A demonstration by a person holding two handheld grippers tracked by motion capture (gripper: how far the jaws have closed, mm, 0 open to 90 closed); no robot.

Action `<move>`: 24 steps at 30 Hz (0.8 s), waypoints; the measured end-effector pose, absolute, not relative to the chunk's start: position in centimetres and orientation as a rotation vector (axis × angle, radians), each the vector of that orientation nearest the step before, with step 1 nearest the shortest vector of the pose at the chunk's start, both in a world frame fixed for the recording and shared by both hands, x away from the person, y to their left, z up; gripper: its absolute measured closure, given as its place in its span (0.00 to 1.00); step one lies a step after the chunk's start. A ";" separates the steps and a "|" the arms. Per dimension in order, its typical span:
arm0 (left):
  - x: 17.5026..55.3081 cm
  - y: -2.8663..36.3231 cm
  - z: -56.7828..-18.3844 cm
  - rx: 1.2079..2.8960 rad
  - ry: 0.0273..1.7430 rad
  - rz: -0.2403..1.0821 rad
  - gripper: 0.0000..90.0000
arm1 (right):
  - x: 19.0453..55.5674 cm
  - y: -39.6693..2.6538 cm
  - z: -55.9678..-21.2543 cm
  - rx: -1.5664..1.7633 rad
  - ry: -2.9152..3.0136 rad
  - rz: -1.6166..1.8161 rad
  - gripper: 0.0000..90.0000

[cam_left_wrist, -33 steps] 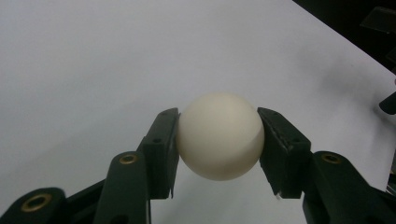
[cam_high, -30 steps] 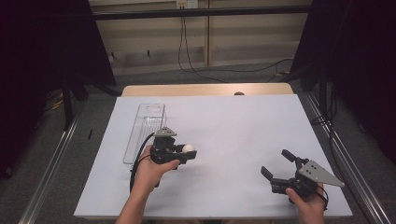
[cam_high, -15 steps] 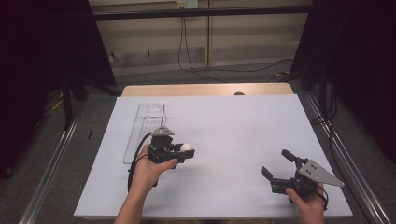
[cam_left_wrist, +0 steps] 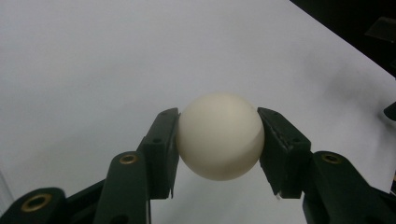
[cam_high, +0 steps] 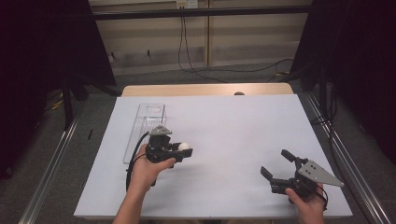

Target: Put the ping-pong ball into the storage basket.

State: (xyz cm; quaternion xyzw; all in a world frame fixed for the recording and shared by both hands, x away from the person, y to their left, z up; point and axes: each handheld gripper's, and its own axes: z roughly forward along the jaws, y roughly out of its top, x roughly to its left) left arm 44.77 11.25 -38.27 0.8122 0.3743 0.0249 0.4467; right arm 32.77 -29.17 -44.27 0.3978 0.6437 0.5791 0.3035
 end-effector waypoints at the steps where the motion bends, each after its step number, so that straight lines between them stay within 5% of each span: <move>1: 44.8 11.3 -38.3 2.007 0.927 0.060 0.57 | 32.8 -29.2 -44.3 1.055 1.706 1.535 0.02; 24: 45.0 11.9 -38.2 2.008 0.948 0.061 0.57 | 32.8 -29.2 -44.2 1.054 1.700 1.533 0.02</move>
